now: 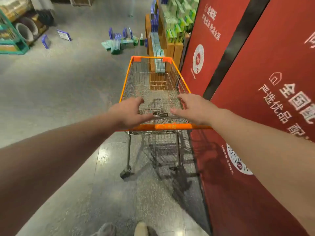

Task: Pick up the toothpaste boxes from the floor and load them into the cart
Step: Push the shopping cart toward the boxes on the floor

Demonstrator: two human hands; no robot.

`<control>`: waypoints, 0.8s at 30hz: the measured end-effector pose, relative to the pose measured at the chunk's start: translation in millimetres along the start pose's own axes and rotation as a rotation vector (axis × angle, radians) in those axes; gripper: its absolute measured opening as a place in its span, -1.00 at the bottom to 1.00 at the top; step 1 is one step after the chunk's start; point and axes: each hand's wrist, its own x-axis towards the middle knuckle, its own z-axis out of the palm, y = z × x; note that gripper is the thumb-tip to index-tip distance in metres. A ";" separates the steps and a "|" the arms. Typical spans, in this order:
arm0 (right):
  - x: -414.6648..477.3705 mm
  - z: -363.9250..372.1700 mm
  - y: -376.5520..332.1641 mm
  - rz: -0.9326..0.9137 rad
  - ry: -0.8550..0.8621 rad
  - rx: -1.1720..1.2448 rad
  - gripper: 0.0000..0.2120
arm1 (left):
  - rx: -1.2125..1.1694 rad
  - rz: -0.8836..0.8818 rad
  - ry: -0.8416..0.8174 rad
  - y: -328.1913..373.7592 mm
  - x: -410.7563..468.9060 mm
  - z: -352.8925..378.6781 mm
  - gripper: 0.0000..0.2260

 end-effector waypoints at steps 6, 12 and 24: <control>23.2 36.0 29.0 0.019 -0.128 -0.120 -0.07 | 0.124 -0.012 -0.143 -22.2 21.2 48.0 -0.22; 37.9 67.3 62.1 0.006 -0.303 -0.243 0.03 | 0.201 -0.094 -0.236 -32.2 31.7 73.2 -0.24; 54.9 92.6 92.4 -0.110 -0.221 -0.362 -0.10 | 0.358 -0.210 -0.290 -35.6 37.4 80.9 -0.21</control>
